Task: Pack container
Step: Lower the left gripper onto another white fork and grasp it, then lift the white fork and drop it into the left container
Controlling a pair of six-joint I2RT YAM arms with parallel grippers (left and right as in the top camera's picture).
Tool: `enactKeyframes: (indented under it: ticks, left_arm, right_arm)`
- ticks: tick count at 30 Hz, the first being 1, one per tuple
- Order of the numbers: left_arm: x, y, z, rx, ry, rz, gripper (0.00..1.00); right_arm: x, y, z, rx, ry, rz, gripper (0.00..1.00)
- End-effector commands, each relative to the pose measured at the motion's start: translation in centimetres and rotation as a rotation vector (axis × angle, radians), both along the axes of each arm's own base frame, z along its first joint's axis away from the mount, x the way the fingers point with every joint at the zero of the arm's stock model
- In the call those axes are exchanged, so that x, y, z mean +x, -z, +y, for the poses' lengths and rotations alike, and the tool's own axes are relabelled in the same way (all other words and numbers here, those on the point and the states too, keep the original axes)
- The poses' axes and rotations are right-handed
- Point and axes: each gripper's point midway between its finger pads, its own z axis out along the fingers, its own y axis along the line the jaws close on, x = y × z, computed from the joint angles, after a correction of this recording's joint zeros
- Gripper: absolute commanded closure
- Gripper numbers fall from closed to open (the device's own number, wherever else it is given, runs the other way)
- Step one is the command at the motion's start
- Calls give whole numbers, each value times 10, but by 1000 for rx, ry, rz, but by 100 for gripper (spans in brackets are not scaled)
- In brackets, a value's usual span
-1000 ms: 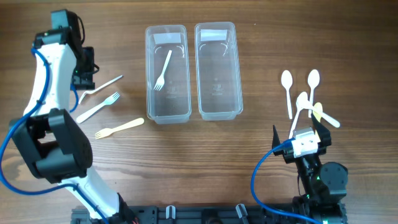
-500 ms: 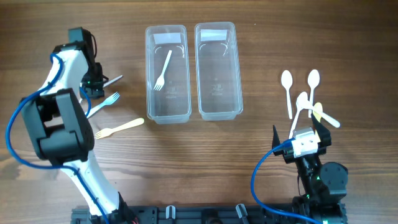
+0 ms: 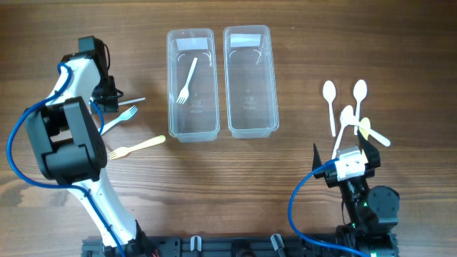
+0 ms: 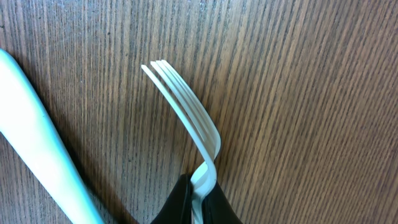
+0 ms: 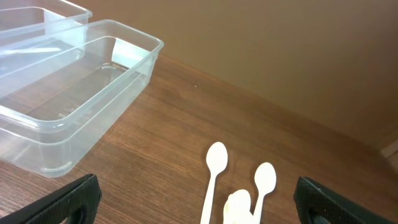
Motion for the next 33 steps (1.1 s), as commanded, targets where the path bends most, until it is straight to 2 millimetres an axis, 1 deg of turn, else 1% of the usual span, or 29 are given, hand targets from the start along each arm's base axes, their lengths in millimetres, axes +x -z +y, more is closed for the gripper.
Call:
enactKeyframes:
  ticks: [1, 4, 5, 6, 7, 9, 10, 12, 13, 14, 15, 17, 20, 21, 22, 23, 24, 26, 28, 31, 33]
  left_arm:
    - [15, -30, 17, 9, 23, -82, 96]
    - [37, -78, 33, 51, 108, -190, 96]
    - [59, -128, 32, 68, 262, -309, 96]
    - [68, -147, 26, 70, 349, -366, 96]
    - [73, -159, 20, 66, 406, -406, 96]
    - [90, -187, -4, 39, 594, -524, 96]
    - [99, -203, -25, 22, 756, -603, 96]
    - [111, -227, -62, 19, 1032, -725, 96]
    - [115, -238, -90, 22, 1227, -795, 96]
    - [115, -242, -106, 29, 1337, -823, 96]
    - [114, -242, -116, 42, 1406, -828, 96]
    - [110, -236, -142, 82, 1580, -802, 96]
    - [100, -223, -174, 130, 1810, -744, 96]
    - [97, -219, -182, 135, 1862, -728, 96]
    - [93, -212, -194, 140, 1941, -704, 96]
    - [90, -209, -202, 136, 1981, -695, 96]
    - [86, -201, -214, 134, 2036, -676, 96]
    - [83, -191, -226, 136, 2073, -630, 96]
    - [80, -179, -234, 139, 2091, -559, 96]
    - [71, -161, -241, 128, 2112, -445, 96]
    - [61, -149, -246, 91, 2128, -381, 96]
  right_arm:
    - [0, -3, 1, -5, -10, -12, 0]
    - [0, -3, 1, -5, -10, -12, 0]
    - [0, -3, 1, -5, -10, -12, 0]
    - [0, -3, 1, -5, -10, -12, 0]
    - [0, -3, 1, -5, -10, -12, 0]
    - [0, -3, 1, -5, -10, -12, 0]
    - [0, -3, 1, -5, -10, -12, 0]
    - [0, -3, 1, -5, -10, -12, 0]
    - [0, -3, 1, -5, -10, -12, 0]
    - [0, -3, 1, -5, -10, -12, 0]
    - [0, -3, 1, -5, -10, -12, 0]
    - [0, -3, 1, -6, -10, -12, 0]
    - [0, -3, 1, -5, -10, -12, 0]
    - [0, -3, 1, -5, -10, -12, 0]
    - [0, -3, 1, -5, -10, -12, 0]
    - [0, -3, 1, -5, -10, -12, 0]
    - [0, -3, 1, -5, -10, -12, 0]
    - [0, -3, 1, -5, -10, -12, 0]
    - [0, -3, 1, -5, -10, -12, 0]
    - [0, -3, 1, -5, -10, -12, 0]
    - [0, -3, 1, -5, -10, -12, 0]
